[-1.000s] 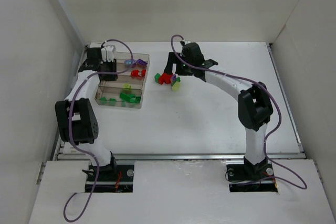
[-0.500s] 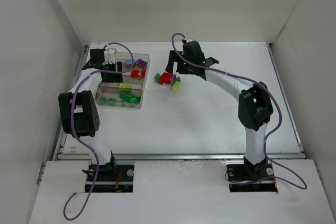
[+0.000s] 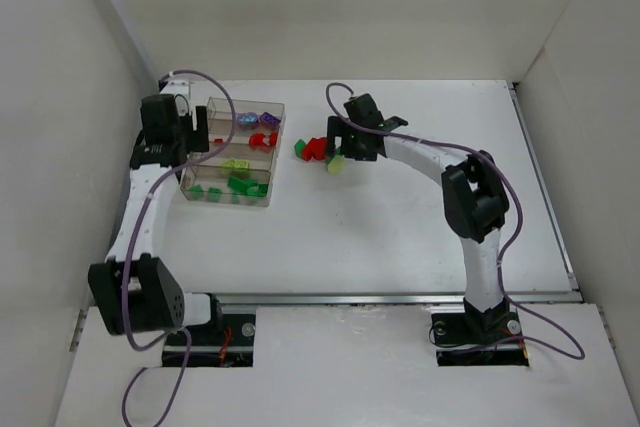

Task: Sort the legos into containers by color

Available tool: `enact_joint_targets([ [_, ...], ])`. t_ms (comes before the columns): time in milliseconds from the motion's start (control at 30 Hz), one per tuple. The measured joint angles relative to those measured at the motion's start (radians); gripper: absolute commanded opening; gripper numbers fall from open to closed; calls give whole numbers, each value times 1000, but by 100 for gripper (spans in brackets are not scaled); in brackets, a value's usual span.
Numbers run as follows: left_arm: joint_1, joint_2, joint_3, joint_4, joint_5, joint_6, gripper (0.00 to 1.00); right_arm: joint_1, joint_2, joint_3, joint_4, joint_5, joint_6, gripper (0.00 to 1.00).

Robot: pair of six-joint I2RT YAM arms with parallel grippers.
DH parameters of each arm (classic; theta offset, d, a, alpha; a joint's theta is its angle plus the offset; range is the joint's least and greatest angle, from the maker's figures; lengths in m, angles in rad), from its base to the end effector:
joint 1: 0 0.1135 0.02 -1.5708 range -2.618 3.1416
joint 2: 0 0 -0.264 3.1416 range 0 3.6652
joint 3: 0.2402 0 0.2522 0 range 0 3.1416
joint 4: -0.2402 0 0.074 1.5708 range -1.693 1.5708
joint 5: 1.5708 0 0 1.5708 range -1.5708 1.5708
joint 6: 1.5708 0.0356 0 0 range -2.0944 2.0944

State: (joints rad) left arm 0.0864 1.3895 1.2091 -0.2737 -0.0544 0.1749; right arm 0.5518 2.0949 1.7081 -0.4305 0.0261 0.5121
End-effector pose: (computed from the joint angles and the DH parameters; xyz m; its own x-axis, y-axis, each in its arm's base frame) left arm 0.3212 0.0298 0.3402 -0.4538 0.1351 -0.8808 -0.0567 0.9821 0.1799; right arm 0.4063 0.2490 0.2253 -0.7907 0.0885 -0.6058 -0.1392 0.9376 0.3187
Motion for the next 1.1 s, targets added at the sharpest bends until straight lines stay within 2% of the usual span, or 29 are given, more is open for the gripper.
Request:
enact_joint_targets([
  [100,0,-123,-85,7,-61,9,80,-5,8,-49,-13,-1,45,100],
  [267,0,-236,-170,3,-130,22,83,-9,72,-16,-22,0,80,97],
  [367,0,-254,-183,4,-158,27,84,-10,119,29,-21,-2,87,90],
  [433,0,-263,-198,5,-168,29,84,-10,129,40,-17,-5,88,82],
  [500,0,-267,-209,4,-175,31,84,-10,137,48,-19,-10,89,70],
  [533,0,-267,-212,4,-176,31,83,-10,140,51,-19,-10,89,53],
  [600,0,-267,-215,3,-175,32,82,-10,145,52,-18,-14,99,38],
  [633,0,-267,-215,3,-175,33,82,-10,145,52,-16,-19,98,26],
  [767,0,-267,-215,3,-172,32,78,-10,124,22,11,-23,101,0],
  [1100,-4,-235,-183,-45,-52,51,73,-10,-84,-249,87,-32,-11,0],
])
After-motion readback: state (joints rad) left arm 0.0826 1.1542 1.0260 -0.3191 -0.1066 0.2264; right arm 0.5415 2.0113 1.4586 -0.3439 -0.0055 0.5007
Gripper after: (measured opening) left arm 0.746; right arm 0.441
